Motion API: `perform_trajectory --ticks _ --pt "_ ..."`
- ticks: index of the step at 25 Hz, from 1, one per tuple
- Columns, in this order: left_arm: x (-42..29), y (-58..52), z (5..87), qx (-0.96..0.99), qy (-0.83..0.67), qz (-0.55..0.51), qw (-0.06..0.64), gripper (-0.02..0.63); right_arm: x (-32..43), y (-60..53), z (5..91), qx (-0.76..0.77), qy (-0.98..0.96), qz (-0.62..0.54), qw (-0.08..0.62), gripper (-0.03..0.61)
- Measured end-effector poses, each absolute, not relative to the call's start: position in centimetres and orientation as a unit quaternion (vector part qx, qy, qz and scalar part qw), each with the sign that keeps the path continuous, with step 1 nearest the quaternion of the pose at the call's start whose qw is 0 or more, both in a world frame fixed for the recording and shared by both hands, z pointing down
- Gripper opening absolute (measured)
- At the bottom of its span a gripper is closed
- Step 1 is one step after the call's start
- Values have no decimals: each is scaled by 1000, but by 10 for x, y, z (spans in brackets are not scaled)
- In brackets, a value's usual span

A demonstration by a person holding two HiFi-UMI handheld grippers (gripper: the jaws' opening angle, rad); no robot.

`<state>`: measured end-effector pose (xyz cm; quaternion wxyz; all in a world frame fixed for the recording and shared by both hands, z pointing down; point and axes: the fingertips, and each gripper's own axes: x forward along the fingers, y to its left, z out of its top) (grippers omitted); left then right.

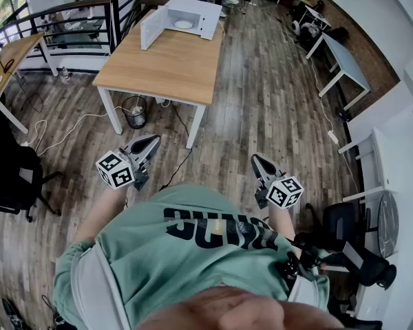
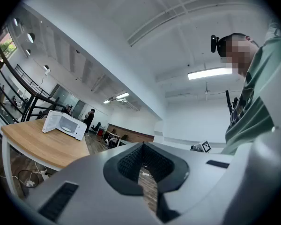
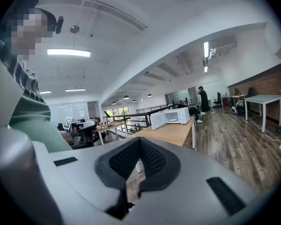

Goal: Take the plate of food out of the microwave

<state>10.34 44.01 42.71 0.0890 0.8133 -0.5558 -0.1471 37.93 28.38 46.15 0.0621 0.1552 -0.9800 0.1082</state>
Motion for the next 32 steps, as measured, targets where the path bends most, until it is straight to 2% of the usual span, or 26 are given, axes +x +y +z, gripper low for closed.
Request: perform_trajectory --ticks 16,32 --pt "146 423 427 823 -540 -146 94 2 420 282 463 150 -980 107 74 6" --pt "249 382 441 854 -494 -110 117 2 510 277 498 164 -973 150 64 6"
